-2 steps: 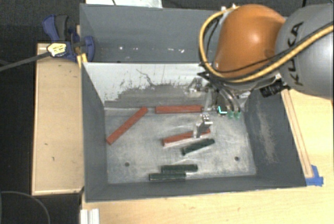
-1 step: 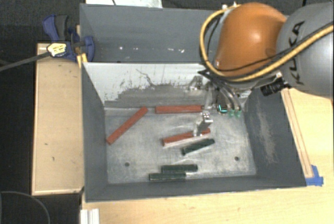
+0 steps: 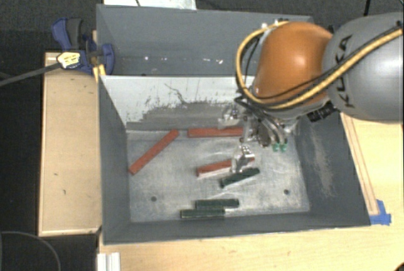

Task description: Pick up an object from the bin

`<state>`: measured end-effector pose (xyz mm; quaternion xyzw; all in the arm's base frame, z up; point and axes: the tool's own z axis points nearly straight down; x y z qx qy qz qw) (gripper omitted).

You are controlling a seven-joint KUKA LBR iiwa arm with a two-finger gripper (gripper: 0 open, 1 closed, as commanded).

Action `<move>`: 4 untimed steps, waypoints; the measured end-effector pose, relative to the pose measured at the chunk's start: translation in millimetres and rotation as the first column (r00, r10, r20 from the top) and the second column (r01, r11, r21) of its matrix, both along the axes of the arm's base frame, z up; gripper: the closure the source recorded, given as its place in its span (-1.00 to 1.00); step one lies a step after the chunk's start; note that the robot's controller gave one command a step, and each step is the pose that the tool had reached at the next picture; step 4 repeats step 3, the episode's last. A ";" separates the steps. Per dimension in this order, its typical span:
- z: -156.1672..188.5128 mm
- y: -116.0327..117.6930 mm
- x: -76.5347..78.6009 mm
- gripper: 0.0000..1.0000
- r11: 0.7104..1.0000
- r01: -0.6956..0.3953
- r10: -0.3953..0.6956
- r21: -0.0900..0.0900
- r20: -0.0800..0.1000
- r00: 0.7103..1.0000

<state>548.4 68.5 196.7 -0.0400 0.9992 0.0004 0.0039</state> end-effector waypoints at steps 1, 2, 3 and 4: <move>-117.8 10.5 -17.4 1.00 0.966 -0.257 0.257 0.000 -0.007 0.966; -117.9 10.5 -17.4 1.00 0.967 -0.255 0.255 0.000 -0.007 0.967; 20.0 23.8 -11.9 1.00 0.967 -0.257 0.257 -0.001 -0.005 0.967; 20.0 23.8 -11.9 1.00 0.967 -0.257 0.257 -0.001 -0.005 0.967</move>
Offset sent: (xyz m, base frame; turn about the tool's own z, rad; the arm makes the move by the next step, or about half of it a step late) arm 0.0000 0.0000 0.0000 0.0000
